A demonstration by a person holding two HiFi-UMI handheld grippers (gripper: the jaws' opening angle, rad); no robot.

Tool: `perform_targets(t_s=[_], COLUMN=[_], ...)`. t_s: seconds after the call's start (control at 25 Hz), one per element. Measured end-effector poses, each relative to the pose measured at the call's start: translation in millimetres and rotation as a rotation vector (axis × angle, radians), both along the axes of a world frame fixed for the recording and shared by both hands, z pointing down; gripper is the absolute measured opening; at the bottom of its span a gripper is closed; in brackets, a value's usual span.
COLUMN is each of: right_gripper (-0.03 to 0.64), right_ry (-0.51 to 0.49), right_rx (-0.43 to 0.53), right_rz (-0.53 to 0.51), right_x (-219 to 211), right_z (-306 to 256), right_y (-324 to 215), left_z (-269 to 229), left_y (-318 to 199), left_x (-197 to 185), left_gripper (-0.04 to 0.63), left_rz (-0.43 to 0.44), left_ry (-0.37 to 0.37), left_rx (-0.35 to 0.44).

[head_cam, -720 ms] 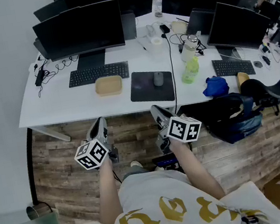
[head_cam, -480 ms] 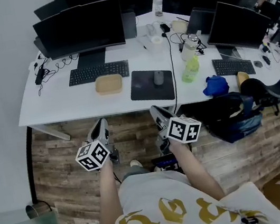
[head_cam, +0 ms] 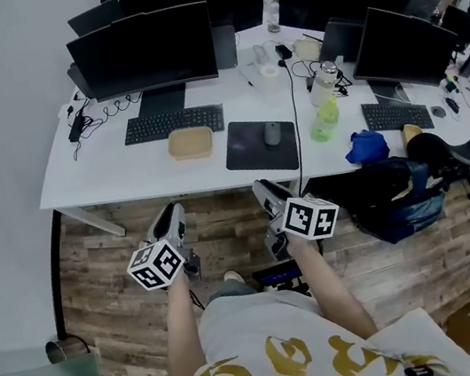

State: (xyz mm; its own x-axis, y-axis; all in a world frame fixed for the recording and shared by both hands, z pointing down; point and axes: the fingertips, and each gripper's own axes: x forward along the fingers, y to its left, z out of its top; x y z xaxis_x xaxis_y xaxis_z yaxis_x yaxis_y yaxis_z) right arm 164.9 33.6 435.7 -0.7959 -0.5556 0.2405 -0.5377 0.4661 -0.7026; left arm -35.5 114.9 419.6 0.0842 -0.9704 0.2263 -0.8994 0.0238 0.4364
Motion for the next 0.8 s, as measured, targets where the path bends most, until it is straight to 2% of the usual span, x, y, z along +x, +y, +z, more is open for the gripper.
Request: perform_targets(t_s=[0.2, 0.4, 0.8], right_gripper=[0.112, 0.12, 0.135], right_ry=[-0.003, 0.039, 0.031], right_rx=[-0.002, -0.025, -0.15], right_rz=[-0.007, -0.005, 0.084], right_x=[-14, -29, -92], right_z=[-1, 17, 54], right_y=[-9, -17, -85], left_z=[2, 20, 61], left_y=[-4, -18, -124], left_x=[-17, -44, -110], left_gripper=[0.09, 0.104, 0.104], left_rz=[-0.005, -0.011, 0.126], left_ry=[-0.001, 0.029, 0.063], left_rx=[-0.009, -0.035, -0.111])
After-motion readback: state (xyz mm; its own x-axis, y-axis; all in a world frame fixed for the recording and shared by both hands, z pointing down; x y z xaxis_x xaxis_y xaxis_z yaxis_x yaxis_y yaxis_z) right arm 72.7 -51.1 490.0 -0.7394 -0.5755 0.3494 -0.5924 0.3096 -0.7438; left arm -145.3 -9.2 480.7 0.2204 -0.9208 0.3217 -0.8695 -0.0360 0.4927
